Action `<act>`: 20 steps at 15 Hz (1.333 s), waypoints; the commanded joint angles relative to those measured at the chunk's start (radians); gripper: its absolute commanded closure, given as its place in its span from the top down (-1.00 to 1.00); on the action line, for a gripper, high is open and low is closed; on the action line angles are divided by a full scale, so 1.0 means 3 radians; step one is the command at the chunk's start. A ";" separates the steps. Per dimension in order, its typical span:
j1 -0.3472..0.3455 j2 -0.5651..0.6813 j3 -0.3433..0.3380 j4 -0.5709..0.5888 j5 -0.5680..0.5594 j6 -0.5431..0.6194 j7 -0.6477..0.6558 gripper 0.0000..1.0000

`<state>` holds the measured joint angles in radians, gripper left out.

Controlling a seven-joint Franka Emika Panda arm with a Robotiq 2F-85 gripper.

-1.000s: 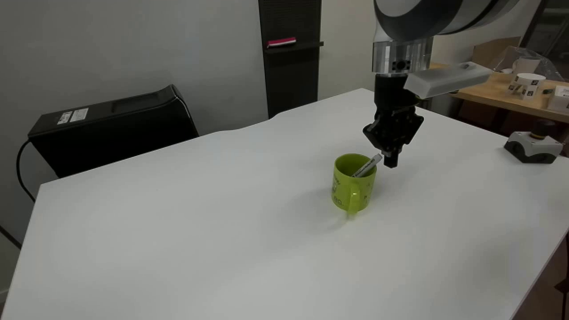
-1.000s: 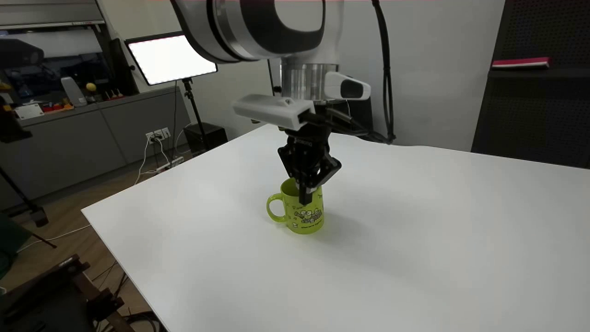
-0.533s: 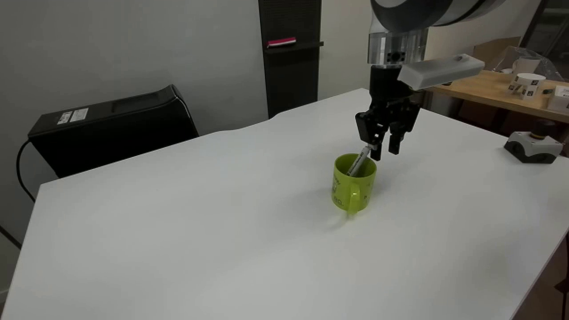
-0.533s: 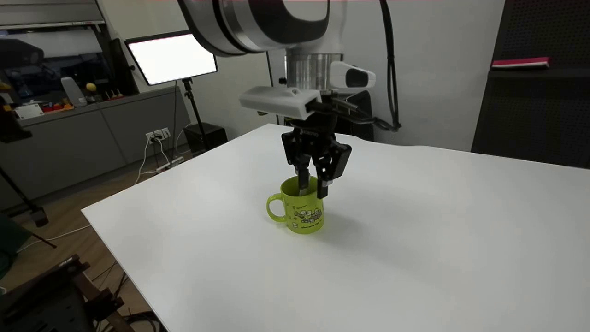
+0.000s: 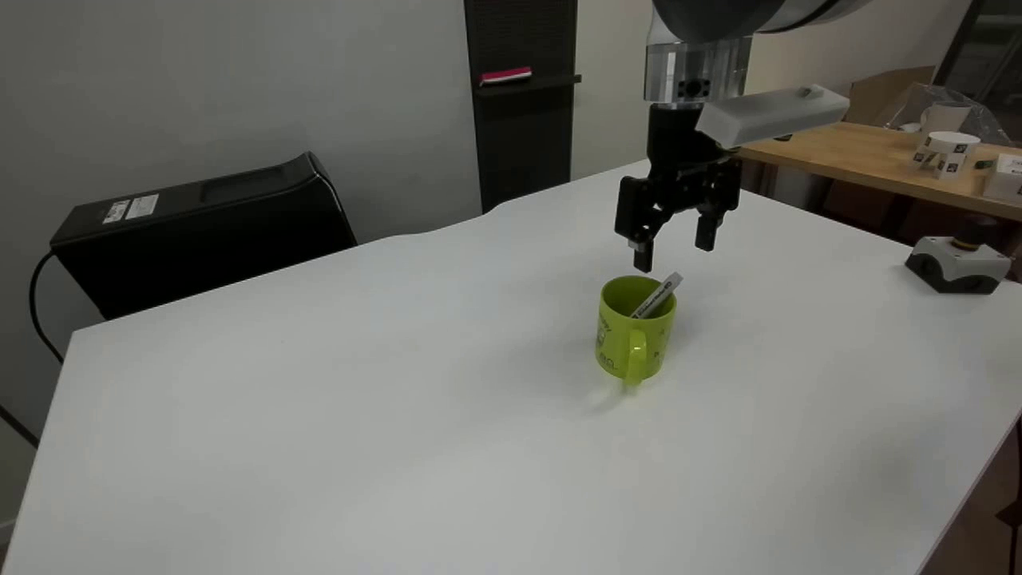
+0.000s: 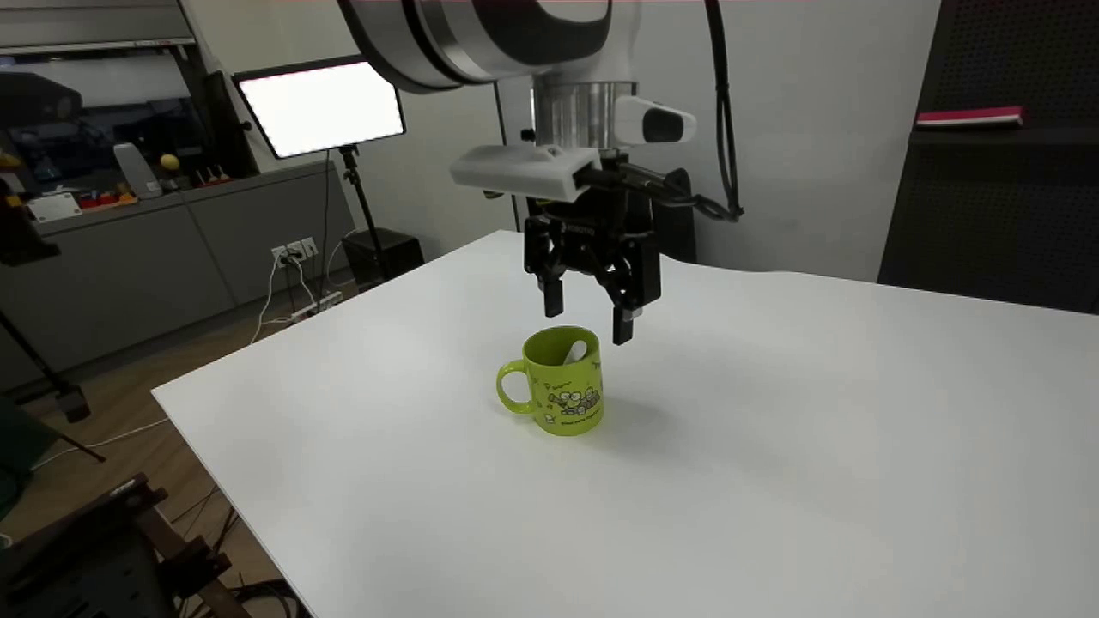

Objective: Remove the marker from the cup and put it on the table

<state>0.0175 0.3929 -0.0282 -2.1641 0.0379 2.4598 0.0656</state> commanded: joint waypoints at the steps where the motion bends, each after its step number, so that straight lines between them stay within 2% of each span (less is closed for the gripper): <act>1: 0.0054 0.0089 0.0010 0.0159 -0.0041 -0.0070 0.0144 1.00; 2: 0.0060 0.0094 0.0011 0.0161 -0.0043 -0.0064 0.0143 1.00; 3: 0.0063 0.0103 0.0011 0.0163 -0.0045 -0.0055 0.0137 0.90; 4: 0.0062 0.0118 0.0007 0.0164 -0.0046 -0.0044 0.0130 0.49; 6: 0.0054 0.0152 -0.0002 0.0177 -0.0043 -0.0055 0.0127 0.39; 15: 0.0055 0.0231 -0.0059 0.0196 -0.0067 -0.0065 0.0152 -0.88; 20: 0.0066 0.0233 -0.0082 0.0252 -0.0091 -0.0119 0.0195 -0.87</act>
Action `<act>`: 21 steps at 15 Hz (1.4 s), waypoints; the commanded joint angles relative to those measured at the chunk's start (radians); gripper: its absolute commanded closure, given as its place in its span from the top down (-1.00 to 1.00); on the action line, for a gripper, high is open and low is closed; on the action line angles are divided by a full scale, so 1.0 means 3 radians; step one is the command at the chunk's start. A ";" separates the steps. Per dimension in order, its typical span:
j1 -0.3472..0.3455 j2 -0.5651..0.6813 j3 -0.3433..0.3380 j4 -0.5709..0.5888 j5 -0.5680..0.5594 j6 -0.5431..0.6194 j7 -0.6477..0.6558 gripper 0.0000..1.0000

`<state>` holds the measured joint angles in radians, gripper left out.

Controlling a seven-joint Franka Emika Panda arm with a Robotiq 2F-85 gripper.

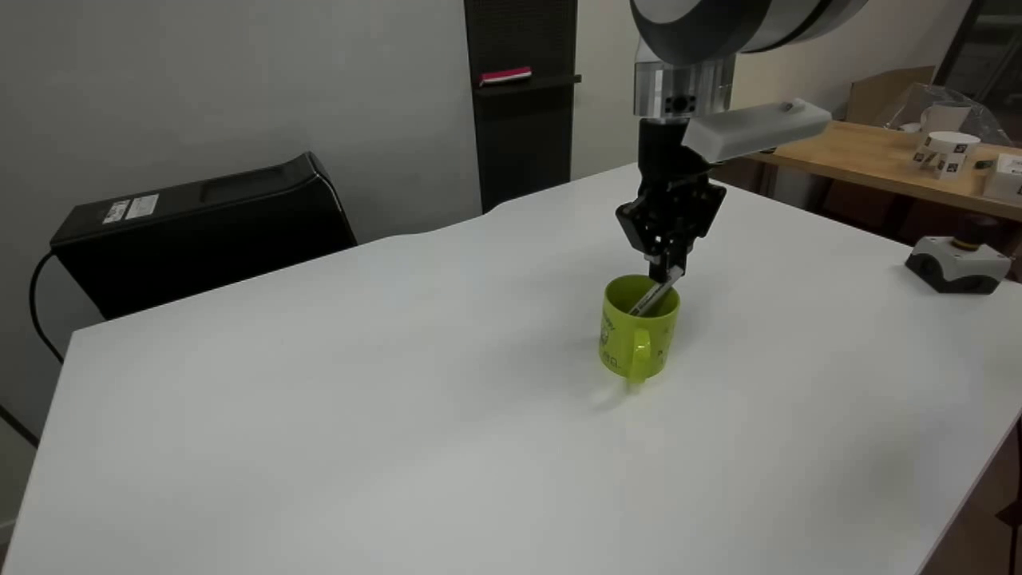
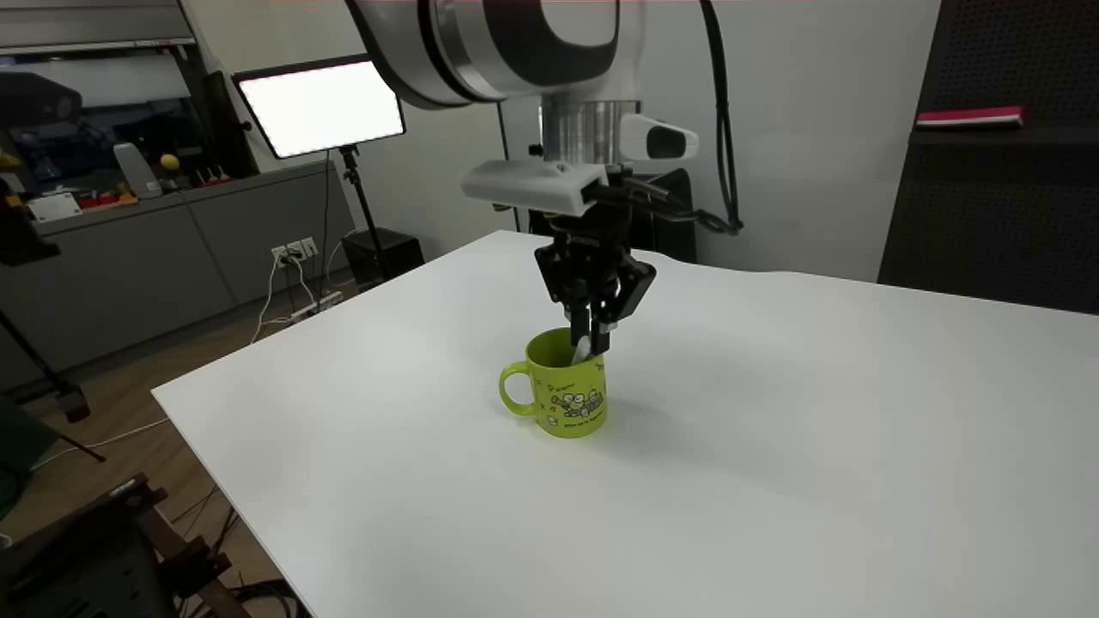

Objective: Remove the marker from the cup and put it on the table

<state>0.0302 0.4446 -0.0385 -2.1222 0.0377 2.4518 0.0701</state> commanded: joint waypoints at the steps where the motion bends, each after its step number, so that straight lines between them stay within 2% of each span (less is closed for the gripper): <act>1: 0.0030 0.0052 -0.0061 0.0127 -0.0108 -0.0102 0.0200 -0.87; 7: 0.0004 -0.0049 -0.0115 0.0436 -0.0149 -0.0335 0.0251 -0.94; 15: -0.0041 -0.0098 -0.0160 0.0880 -0.0141 -0.0616 0.0311 -0.91; 21: -0.0005 -0.0243 -0.0274 0.0916 -0.0473 -0.0401 0.0420 -0.91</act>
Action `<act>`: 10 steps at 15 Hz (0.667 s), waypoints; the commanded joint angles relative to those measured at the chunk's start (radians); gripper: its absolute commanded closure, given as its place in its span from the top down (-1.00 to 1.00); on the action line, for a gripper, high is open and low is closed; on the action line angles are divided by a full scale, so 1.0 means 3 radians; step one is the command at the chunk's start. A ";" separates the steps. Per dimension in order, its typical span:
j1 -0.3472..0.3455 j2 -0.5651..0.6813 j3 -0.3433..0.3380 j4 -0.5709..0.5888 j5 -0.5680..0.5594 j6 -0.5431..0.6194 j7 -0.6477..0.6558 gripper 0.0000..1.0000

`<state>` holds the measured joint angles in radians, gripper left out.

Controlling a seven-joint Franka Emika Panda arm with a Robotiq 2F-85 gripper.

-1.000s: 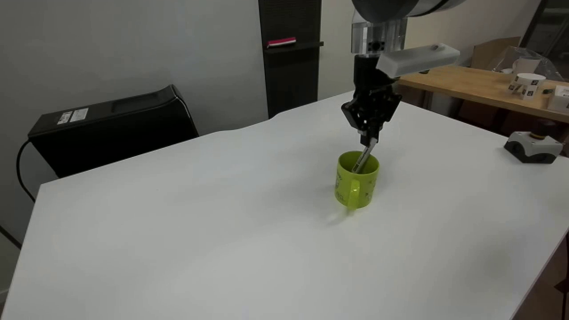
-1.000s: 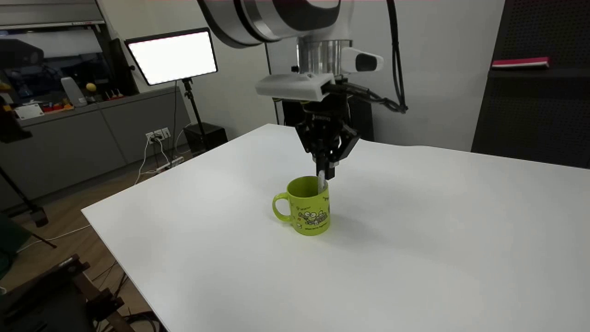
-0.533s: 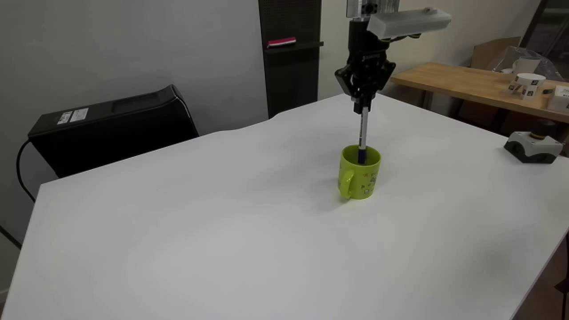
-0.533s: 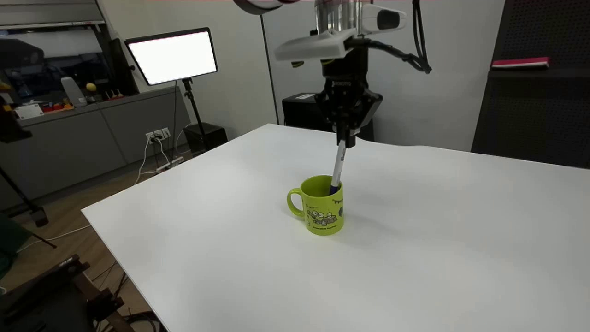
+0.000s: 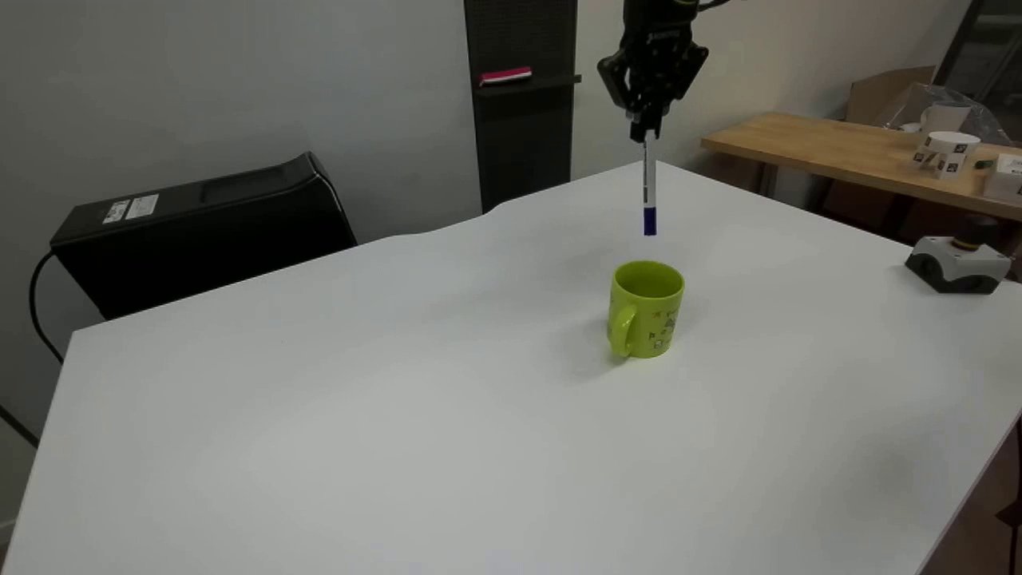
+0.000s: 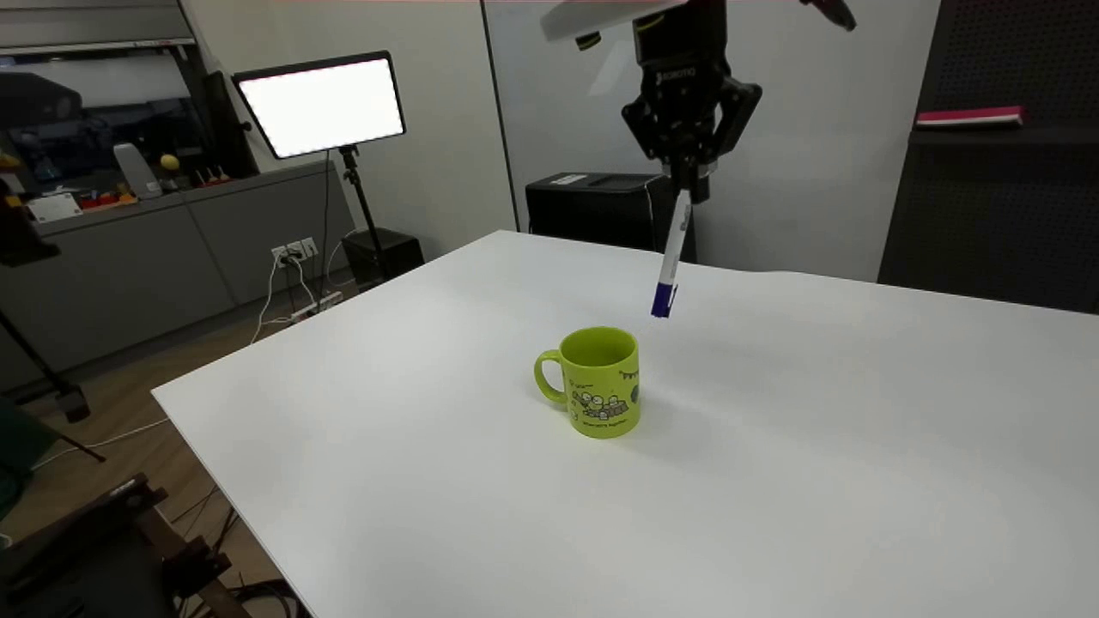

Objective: Remove the marker from the cup and put it on the table

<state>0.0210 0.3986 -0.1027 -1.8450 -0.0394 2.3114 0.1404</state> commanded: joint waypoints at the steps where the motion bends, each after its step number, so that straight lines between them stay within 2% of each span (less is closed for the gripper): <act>1: 0.0034 -0.0119 -0.0088 -0.0074 -0.0313 0.0175 0.0227 -0.91; 5: 0.0052 -0.0132 -0.0239 -0.0415 -0.0705 0.0727 0.0474 -0.91; 10: 0.0039 -0.0100 -0.0404 -0.0839 -0.0847 0.1039 0.0644 -0.91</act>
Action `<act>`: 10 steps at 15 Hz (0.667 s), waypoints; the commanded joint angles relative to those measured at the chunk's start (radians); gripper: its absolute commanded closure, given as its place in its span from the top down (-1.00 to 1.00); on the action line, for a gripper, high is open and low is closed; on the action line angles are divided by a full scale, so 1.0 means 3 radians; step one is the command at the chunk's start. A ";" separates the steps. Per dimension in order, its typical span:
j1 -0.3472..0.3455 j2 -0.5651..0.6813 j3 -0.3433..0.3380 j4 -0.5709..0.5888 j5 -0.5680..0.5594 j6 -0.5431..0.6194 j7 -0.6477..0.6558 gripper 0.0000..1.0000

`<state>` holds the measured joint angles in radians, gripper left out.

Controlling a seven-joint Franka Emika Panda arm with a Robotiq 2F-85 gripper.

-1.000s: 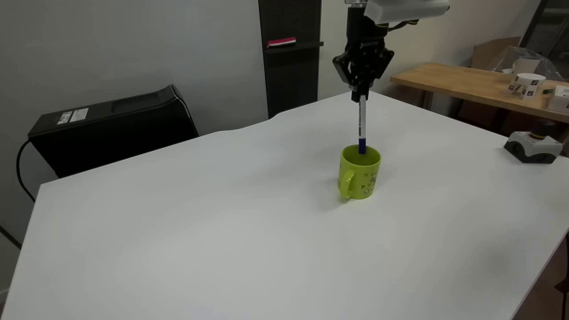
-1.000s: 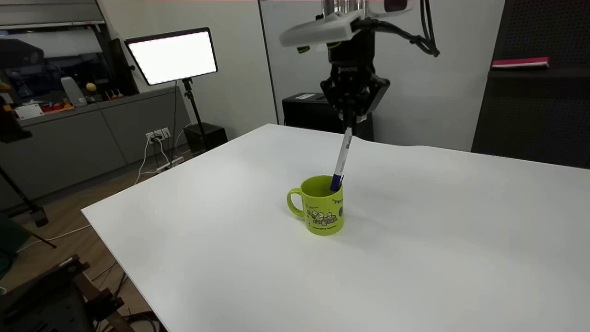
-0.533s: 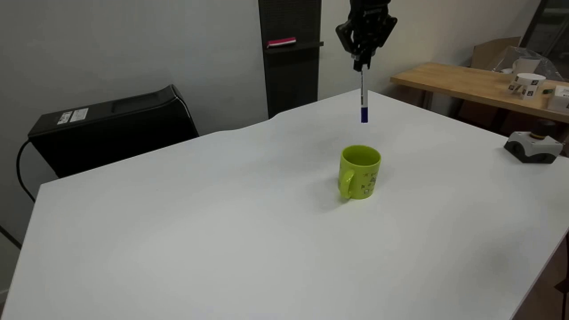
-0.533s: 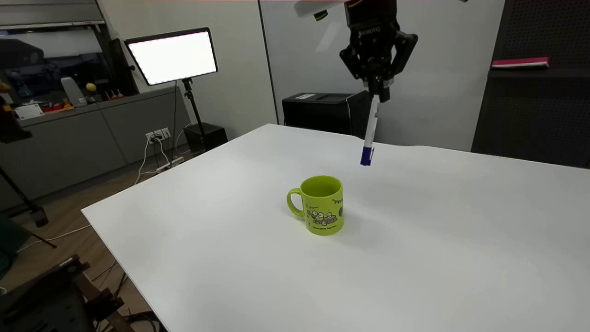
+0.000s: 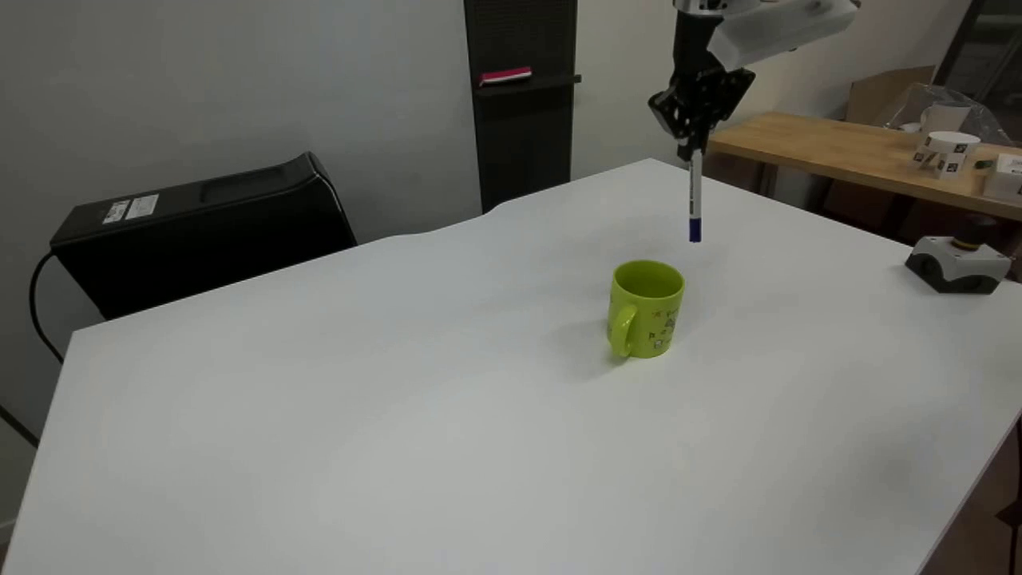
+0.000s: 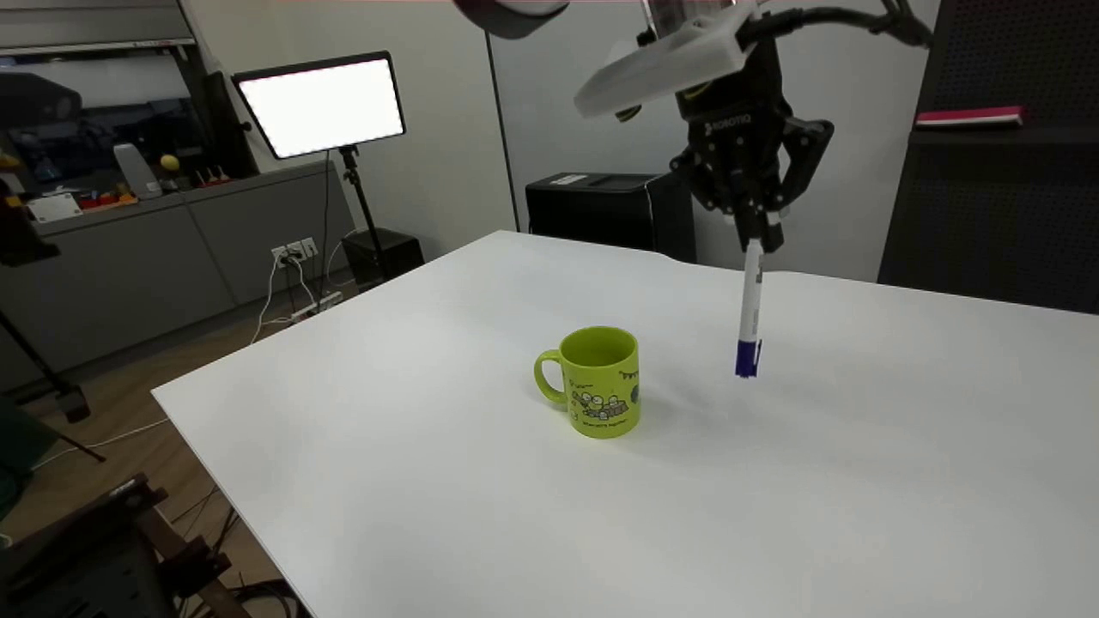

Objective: Remove the marker from the cup and put it on the table

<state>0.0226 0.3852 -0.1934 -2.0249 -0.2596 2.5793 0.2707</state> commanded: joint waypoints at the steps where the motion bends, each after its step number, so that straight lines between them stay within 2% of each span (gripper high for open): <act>1: 0.0026 -0.0044 -0.0120 -0.0285 -0.0097 0.0164 0.0206 -0.91; 6: -0.0173 0.0012 0.0050 -0.0350 0.0386 -0.0077 -0.0108 -0.91; 10: -0.0219 0.0111 0.0075 -0.0317 0.0562 -0.0163 -0.0166 -0.91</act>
<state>-0.0222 0.4034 -0.1880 -2.1331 -0.1221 2.5539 0.2331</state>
